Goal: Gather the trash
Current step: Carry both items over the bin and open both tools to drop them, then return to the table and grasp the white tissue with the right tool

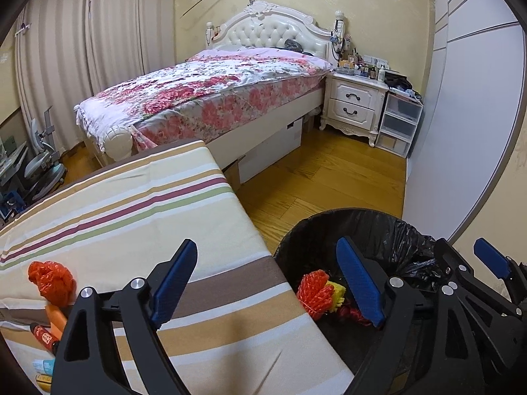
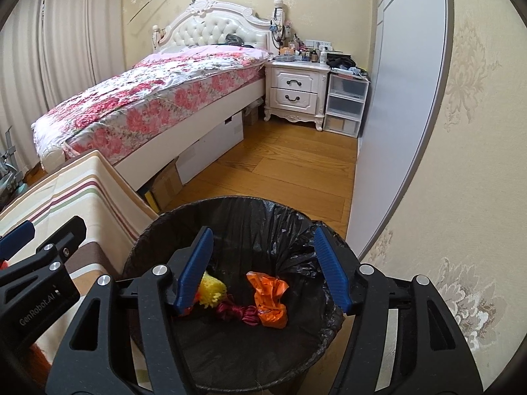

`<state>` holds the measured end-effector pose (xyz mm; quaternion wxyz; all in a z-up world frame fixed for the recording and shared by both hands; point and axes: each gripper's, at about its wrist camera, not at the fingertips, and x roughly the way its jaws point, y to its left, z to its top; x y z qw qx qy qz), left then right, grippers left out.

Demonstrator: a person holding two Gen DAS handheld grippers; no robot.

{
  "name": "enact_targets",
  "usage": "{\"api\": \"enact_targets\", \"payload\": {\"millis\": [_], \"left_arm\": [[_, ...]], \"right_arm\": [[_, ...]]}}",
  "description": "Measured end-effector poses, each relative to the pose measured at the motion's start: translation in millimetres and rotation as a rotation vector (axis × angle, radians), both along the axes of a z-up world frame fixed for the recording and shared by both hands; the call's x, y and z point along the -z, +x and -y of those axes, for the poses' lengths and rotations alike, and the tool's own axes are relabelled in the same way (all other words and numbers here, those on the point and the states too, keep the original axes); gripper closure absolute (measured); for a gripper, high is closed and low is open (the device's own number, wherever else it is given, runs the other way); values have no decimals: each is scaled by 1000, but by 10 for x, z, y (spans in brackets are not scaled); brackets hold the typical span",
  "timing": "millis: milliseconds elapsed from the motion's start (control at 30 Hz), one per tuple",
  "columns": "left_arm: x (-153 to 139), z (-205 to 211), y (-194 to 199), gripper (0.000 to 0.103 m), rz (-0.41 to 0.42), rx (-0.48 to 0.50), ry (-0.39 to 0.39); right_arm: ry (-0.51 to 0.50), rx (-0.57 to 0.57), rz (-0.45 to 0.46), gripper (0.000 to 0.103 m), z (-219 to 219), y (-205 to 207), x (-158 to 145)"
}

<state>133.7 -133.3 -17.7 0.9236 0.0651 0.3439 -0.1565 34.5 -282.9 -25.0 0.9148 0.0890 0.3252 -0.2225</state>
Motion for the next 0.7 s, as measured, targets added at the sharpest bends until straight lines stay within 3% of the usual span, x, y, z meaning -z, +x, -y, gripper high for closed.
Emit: {"api": "enact_targets", "payload": {"millis": [367, 700], "left_arm": [[-118, -671, -342, 19, 14, -122, 18], [-146, -1628, -639, 19, 6, -314, 25]], "right_arm": [[28, -159, 13, 40, -539, -104, -112], [43, -354, 4, 40, -1279, -138, -178]]}}
